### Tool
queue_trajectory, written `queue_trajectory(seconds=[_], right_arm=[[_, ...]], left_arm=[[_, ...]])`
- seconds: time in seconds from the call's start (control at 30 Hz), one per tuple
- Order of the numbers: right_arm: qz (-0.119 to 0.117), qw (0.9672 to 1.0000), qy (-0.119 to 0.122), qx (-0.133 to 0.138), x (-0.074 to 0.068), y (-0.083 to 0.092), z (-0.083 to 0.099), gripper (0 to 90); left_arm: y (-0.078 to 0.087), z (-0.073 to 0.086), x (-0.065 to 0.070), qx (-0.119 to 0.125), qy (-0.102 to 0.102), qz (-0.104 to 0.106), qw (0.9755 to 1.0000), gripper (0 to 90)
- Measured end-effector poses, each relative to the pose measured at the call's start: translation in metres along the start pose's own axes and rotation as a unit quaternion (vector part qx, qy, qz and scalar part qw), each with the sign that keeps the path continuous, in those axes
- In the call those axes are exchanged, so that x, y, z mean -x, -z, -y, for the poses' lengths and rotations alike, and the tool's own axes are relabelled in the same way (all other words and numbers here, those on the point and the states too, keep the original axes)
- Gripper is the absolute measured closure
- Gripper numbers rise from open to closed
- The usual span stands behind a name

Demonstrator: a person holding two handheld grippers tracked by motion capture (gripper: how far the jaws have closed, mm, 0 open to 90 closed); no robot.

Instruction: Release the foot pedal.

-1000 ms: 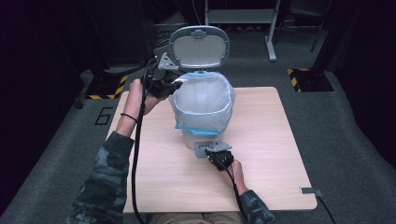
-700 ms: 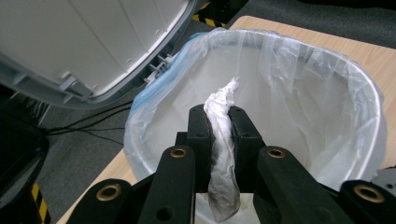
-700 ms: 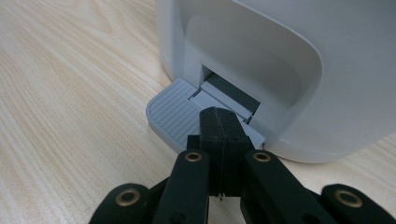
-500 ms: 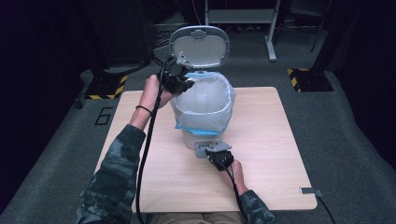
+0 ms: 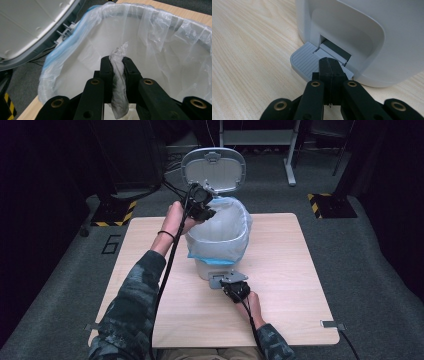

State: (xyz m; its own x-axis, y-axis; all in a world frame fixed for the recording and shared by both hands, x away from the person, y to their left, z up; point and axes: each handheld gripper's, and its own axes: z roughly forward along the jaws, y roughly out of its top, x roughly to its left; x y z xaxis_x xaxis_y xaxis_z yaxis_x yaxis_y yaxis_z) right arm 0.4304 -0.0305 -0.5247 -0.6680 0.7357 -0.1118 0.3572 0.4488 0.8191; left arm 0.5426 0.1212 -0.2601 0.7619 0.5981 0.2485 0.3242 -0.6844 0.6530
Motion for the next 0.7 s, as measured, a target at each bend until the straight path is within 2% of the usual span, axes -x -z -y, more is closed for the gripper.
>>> queue_trajectory(seconds=[0.03, 0.07, 0.1, 0.2, 0.3, 0.37, 0.47, 0.5, 0.53, 0.57, 0.6, 0.63, 0.7], right_arm=[[0.000, 1.0000, 0.000, 0.000, 0.000, 0.000, 0.000, 90.0], [0.000, 1.0000, 0.000, 0.000, 0.000, 0.000, 0.000, 90.0], [0.000, 1.0000, 0.000, 0.000, 0.000, 0.000, 0.000, 90.0], [0.000, 1.0000, 0.000, 0.000, 0.000, 0.000, 0.000, 90.0], [0.003, 1.0000, 0.003, -0.001, 0.000, 0.000, 0.000, 90.0], [0.002, 1.0000, 0.002, -0.001, 0.001, 0.000, 0.000, 90.0], [0.003, 1.0000, 0.003, 0.000, 0.001, 0.000, 0.000, 90.0], [0.003, 1.0000, 0.003, 0.000, 0.001, 0.000, 0.000, 90.0], [0.003, 1.0000, 0.003, 0.000, 0.001, 0.000, 0.000, 90.0], [0.003, 1.0000, 0.003, 0.000, 0.001, 0.000, 0.000, 90.0], [0.002, 1.0000, 0.001, -0.001, 0.001, 0.000, 0.000, 90.0], [0.002, 1.0000, 0.002, 0.000, 0.001, 0.000, 0.000, 90.0], [0.002, 1.0000, 0.001, -0.001, 0.001, 0.000, 0.000, 90.0]], left_arm=[[-0.002, 0.000, 0.001, -0.001, 0.003, 0.003, 1.0000, 80.5], [-0.004, -0.001, 0.000, -0.004, -0.004, 0.003, 1.0000, 80.5], [-0.006, -0.001, 0.001, -0.006, 0.003, 0.006, 1.0000, 80.3], [-0.012, -0.002, 0.001, -0.014, -0.004, 0.006, 0.9999, 80.0], [-0.017, -0.002, 0.002, -0.020, 0.005, 0.010, 0.9997, 79.5], [-0.019, -0.002, 0.001, -0.024, 0.001, 0.008, 0.9997, 79.1], [-0.021, -0.002, 0.001, -0.026, 0.008, 0.012, 0.9996, 78.8], [-0.021, -0.003, 0.000, -0.023, 0.016, 0.014, 0.9995, 76.4], [-0.021, -0.003, -0.001, -0.022, 0.024, 0.009, 0.9994, 68.0], [-0.020, -0.003, -0.003, -0.019, 0.034, 0.005, 0.9992, 51.9], [-0.018, -0.003, -0.004, -0.016, 0.046, 0.010, 0.9988, 25.3], [-0.015, -0.003, -0.005, -0.011, 0.052, 0.018, 0.9984, 14.4], [-0.009, -0.002, -0.005, -0.006, 0.053, 0.013, 0.9985, 3.5]])
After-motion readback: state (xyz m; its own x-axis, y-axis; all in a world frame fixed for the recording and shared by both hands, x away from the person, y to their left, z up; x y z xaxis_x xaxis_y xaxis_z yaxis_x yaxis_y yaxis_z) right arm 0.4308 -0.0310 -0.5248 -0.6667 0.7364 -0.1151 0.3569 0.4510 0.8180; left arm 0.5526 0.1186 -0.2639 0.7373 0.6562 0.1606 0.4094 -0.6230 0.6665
